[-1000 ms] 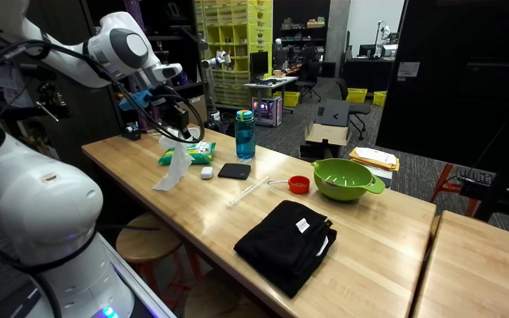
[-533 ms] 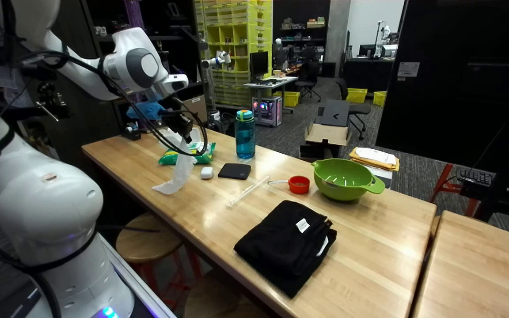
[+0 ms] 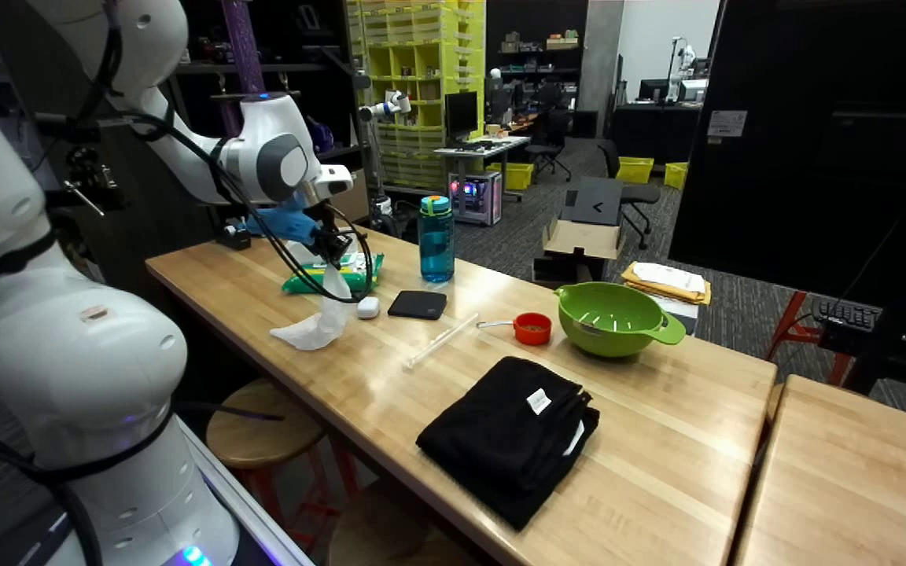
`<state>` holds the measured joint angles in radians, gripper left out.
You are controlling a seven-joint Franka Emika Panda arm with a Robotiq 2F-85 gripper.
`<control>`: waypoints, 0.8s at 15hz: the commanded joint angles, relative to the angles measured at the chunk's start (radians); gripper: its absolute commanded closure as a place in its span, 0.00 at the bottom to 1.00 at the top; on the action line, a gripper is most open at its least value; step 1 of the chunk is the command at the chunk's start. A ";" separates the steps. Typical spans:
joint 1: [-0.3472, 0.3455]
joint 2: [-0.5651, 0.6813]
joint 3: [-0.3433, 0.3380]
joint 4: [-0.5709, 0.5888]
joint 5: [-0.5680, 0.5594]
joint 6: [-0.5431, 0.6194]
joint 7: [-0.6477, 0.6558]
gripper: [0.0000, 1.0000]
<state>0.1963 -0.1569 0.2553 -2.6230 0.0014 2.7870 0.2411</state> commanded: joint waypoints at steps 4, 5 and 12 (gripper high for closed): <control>0.069 0.254 0.008 0.180 0.274 0.024 -0.336 1.00; 0.063 0.280 0.023 0.203 0.307 0.017 -0.377 1.00; 0.043 0.364 0.087 0.272 0.305 -0.010 -0.409 0.63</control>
<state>0.2552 0.1906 0.3179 -2.3770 0.3131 2.8018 -0.1525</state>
